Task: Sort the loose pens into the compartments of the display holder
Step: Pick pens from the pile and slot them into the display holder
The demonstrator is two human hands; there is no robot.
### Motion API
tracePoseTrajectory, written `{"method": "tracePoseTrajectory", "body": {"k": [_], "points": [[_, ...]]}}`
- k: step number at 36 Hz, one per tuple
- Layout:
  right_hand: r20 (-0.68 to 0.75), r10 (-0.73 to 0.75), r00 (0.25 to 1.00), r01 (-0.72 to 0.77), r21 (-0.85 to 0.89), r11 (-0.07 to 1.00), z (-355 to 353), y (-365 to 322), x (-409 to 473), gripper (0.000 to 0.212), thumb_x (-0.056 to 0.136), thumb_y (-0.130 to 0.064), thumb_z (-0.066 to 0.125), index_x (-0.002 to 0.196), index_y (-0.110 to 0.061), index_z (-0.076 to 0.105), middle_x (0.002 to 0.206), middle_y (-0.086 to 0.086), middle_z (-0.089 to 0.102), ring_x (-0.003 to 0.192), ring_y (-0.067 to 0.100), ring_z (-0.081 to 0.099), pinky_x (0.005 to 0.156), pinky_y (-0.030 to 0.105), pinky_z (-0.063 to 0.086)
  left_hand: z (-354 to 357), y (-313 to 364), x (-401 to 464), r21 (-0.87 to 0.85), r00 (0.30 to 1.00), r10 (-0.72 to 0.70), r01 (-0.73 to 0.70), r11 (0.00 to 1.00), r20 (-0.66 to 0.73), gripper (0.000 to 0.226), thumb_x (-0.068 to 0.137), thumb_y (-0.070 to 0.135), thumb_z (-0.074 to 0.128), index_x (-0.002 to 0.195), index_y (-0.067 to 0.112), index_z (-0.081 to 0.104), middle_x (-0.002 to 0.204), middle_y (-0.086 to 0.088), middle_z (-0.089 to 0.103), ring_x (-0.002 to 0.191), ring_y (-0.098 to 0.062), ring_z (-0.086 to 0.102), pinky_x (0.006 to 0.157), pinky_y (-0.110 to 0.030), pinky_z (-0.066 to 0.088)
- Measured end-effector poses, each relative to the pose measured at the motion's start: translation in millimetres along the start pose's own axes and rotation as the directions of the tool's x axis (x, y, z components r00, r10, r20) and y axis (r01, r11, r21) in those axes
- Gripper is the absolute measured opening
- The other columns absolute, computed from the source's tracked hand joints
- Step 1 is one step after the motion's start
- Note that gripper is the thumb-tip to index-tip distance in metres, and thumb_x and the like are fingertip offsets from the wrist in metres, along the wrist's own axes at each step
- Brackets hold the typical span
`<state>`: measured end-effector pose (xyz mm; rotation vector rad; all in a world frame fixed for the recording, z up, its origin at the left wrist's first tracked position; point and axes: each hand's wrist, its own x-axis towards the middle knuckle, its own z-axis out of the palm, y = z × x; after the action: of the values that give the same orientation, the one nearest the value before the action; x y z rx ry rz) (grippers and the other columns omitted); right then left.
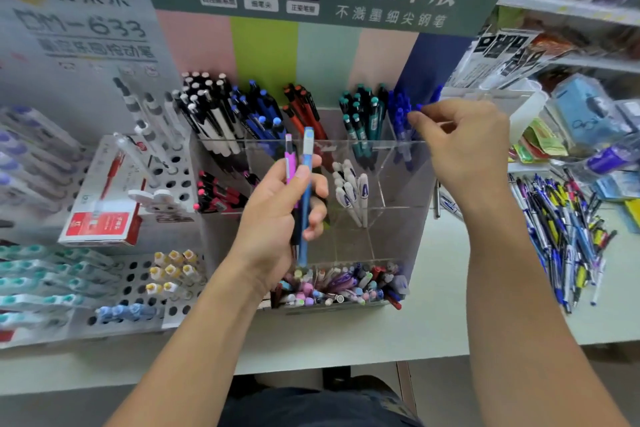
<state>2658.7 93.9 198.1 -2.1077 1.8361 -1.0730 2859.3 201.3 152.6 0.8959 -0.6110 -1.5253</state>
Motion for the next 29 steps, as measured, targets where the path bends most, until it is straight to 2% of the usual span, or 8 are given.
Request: {"method": "tracePoseTrajectory", "body": {"k": [4, 7, 9, 13, 17, 21, 24, 29], "points": [[-0.245, 0.008, 0.970, 0.027, 0.140, 0.990, -6.9, -27.7, -24.4, 0.018, 0.094, -0.036, 0.068, 0.095, -0.022, 0.078, 0.083, -0.005, 0.073, 0.070, 0.010, 0.065, 0.069, 0.027, 0.053, -14.3, 7.5, 0.3, 0.033, 0.998, 0.045, -0.044, 0.999, -0.048, 0.024, 0.106, 0.021, 0.043, 0.119, 0.011, 0.060, 0.073, 0.002, 0.056, 0.044, -0.007, 0.034, 0.038, -0.016, 0.024], [0.102, 0.048, 0.994, -0.086, 0.405, 0.910, 7.7, -61.3, -49.1, 0.015, 0.090, -0.036, 0.075, 0.084, -0.023, 0.079, 0.071, -0.008, 0.073, 0.062, 0.009, 0.066, 0.061, 0.026, 0.052, -20.9, 9.1, -1.3, 0.121, 0.999, 0.029, -0.024, 0.992, -0.038, 0.023, 0.104, 0.021, 0.048, 0.114, 0.011, 0.065, 0.072, 0.002, 0.058, 0.043, -0.006, 0.033, 0.037, -0.016, 0.024], [0.356, 0.003, 0.935, -0.159, 0.409, 0.899, 22.8, -72.5, -57.8, 0.015, 0.090, -0.034, 0.077, 0.087, -0.020, 0.081, 0.073, -0.003, 0.075, 0.064, 0.010, 0.067, 0.063, 0.029, 0.053, -21.7, 8.2, -2.9, 0.190, 1.000, 0.010, -0.011, 0.982, 0.006, 0.021, 0.101, 0.023, 0.051, 0.108, 0.012, 0.068, 0.073, 0.002, 0.061, 0.043, -0.007, 0.035, 0.036, -0.016, 0.025], [0.512, 0.028, 0.859, -0.377, 0.593, 0.712, 33.3, -82.1, -61.4, 0.015, 0.096, -0.009, 0.068, 0.086, 0.000, 0.075, 0.065, 0.011, 0.064, 0.049, 0.003, 0.052, 0.049, 0.015, 0.040, -23.5, 8.4, -5.8, 0.192, 0.998, -0.010, -0.002, 0.981, 0.059, 0.022, 0.095, 0.027, 0.055, 0.100, 0.012, 0.070, 0.077, -0.003, 0.067, 0.047, -0.010, 0.046, 0.037, -0.017, 0.034], [0.301, 0.115, 0.947, -0.305, 0.727, 0.616, 32.5, -76.7, -57.4, 0.018, 0.101, -0.006, 0.057, 0.096, -0.007, 0.074, 0.076, 0.006, 0.069, 0.066, 0.016, 0.059, 0.053, 0.022, 0.046, -33.6, 8.9, -7.2, 0.249, 0.997, -0.033, 0.048, 0.967, -0.063, 0.027, 0.106, 0.024, 0.046, 0.106, 0.015, 0.071, 0.086, -0.005, 0.074, 0.059, -0.013, 0.061, 0.046, -0.021, 0.046], [0.030, 0.098, 0.995, -0.090, 0.705, 0.704, 25.1, -63.8, -51.1, 0.014, 0.103, -0.008, 0.056, 0.105, -0.008, 0.070, 0.080, 0.001, 0.069, 0.066, 0.009, 0.065, 0.061, 0.021, 0.054, -43.1, 6.8, -8.2, 0.253, 0.990, -0.072, 0.101, 0.962, -0.118, 0.031, 0.109, 0.029, 0.038, 0.101, 0.016, 0.066, 0.065, 0.002, 0.051, 0.042, -0.008, 0.027, 0.037, -0.017, 0.019], [-0.027, 0.033, 0.999, -0.009, 0.617, 0.787, 28.5, -57.5, -53.7, 0.014, 0.101, -0.007, 0.059, 0.112, -0.009, 0.067, 0.085, 0.002, 0.070, 0.073, 0.012, 0.069, 0.067, 0.027, 0.059, -46.0, 8.6, -9.9, 0.100, 0.982, -0.162, 0.171, 0.980, -0.093, 0.030, 0.107, 0.029, 0.032, 0.098, 0.013, 0.055, 0.062, 0.000, 0.035, 0.042, -0.008, 0.016, 0.038, -0.016, 0.011], [-0.044, -0.049, 0.998, 0.064, 0.468, 0.881, 40.5, -55.4, -67.2, 0.020, 0.098, -0.013, 0.064, 0.117, -0.020, 0.066, 0.088, 0.001, 0.072, 0.077, 0.020, 0.072, 0.073, 0.044, 0.061, -51.3, 7.0, -11.4, -0.069, 0.986, -0.138, 0.132, 0.989, -0.092, 0.027, 0.107, 0.022, 0.027, 0.092, 0.014, 0.047, 0.062, -0.001, 0.038, 0.040, -0.007, 0.020, 0.035, -0.015, 0.015]]}}
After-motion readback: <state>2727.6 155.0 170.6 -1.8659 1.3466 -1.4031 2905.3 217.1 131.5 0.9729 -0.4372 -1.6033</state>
